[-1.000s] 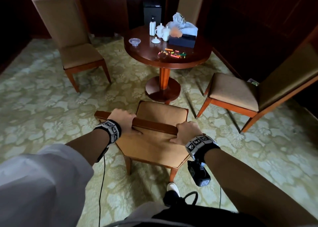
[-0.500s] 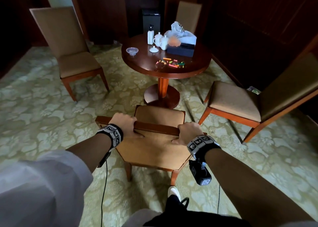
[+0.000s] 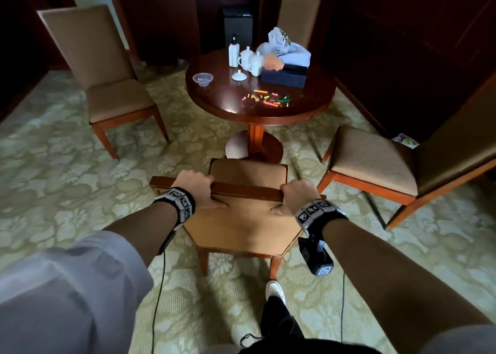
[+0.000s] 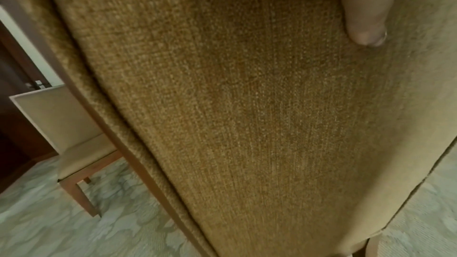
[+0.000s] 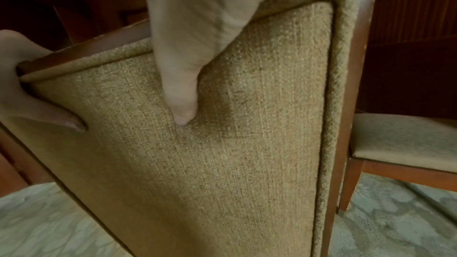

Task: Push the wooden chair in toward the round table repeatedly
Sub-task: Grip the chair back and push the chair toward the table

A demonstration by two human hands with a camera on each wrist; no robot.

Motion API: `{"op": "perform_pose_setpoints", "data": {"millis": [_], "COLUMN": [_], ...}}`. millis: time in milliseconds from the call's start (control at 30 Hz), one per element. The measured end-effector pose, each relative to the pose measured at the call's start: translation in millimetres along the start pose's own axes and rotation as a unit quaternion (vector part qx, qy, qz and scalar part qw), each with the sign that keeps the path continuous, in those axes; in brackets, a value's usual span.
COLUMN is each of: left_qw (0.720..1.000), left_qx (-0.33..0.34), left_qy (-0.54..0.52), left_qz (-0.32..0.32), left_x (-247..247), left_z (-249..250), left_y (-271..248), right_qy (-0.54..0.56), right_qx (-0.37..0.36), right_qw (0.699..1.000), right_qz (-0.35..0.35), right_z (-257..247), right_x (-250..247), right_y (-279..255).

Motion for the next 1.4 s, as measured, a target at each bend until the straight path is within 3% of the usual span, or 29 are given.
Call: {"op": "perform_pose_setpoints", "data": {"millis": [1400], "left_qw": [0.999], "left_qx": [-0.003], "left_qy": [0.040], "left_qz": [0.009], "left_x": [-15.2], "left_z": [0.6], "left_y": [104.7], "right_qy": [0.006], "right_qx": [-0.021], "right_qw": [0.999], "right_qz": [0.048], "right_z": [58.0], "right_x": [-9.2], "right_y": [89.7]}}
Point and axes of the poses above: each hand's wrist, its own y-axis towards the middle knuckle, its own x-axis out of the palm, z = x × y, the point moved 6 cm from there along y, towards the middle knuckle, and after that the axes turned 11 degrees about -x, right-handed, at the moved point
